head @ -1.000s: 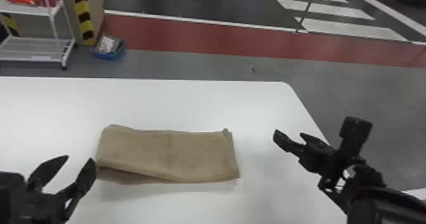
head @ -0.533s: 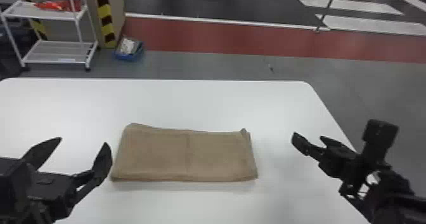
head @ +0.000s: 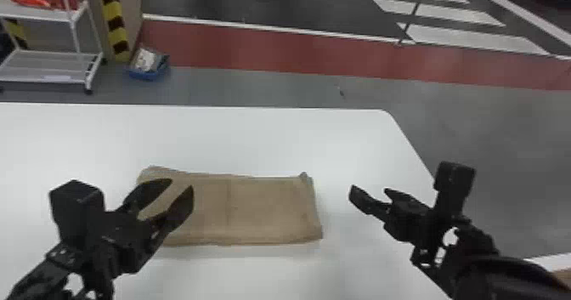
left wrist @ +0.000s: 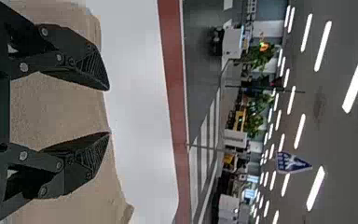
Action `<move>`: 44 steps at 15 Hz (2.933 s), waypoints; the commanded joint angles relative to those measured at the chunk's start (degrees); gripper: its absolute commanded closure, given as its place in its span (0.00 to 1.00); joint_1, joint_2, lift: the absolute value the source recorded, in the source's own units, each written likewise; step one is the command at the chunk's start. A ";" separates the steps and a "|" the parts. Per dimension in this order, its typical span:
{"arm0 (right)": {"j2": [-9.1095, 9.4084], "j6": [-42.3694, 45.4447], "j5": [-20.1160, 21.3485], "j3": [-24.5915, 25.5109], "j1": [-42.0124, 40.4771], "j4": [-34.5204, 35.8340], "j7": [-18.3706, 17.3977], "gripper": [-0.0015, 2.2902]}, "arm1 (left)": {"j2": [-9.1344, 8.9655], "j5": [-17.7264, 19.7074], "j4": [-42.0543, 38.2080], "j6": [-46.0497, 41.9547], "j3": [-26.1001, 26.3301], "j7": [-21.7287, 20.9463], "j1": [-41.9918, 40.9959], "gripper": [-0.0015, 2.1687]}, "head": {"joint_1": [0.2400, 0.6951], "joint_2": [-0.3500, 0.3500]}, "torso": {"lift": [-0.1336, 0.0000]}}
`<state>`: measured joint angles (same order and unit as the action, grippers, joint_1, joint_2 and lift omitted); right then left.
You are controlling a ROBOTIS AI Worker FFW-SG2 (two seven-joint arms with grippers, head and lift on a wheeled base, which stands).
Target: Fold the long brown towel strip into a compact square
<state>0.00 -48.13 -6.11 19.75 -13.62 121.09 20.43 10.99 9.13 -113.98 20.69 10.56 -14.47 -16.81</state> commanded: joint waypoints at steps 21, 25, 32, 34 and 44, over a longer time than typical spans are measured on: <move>0.05 -26.36 0.75 -12.37 16.44 -9.64 -4.78 0.10 | -0.09 -6.84 10.97 3.35 3.41 -0.55 7.31 0.85 | 1.00 0.31 | 0.07; 0.05 -29.00 0.92 -13.60 17.23 -10.43 -4.70 0.13 | -0.26 -7.46 10.97 3.35 3.59 -0.47 7.31 0.85 | 1.00 0.33 | 0.07; 0.05 -33.57 0.92 -14.74 17.75 -10.35 -3.73 0.21 | -0.53 -7.90 11.15 4.40 3.94 -0.47 7.49 0.85 | 1.00 0.35 | 0.07; 0.05 -34.27 0.84 -14.30 17.49 -10.00 -2.94 0.32 | -0.70 -7.98 11.67 4.58 4.20 -0.38 7.75 0.85 | 1.00 0.35 | 0.07; 0.05 -34.27 -6.55 -12.37 13.97 2.13 -0.65 0.53 | -1.23 -8.07 12.64 5.11 6.31 -0.38 8.28 0.85 | 1.00 0.35 | 0.07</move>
<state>0.00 -82.25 -10.97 7.20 0.67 121.93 19.78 9.93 0.91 -101.44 25.63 16.60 -14.85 -8.53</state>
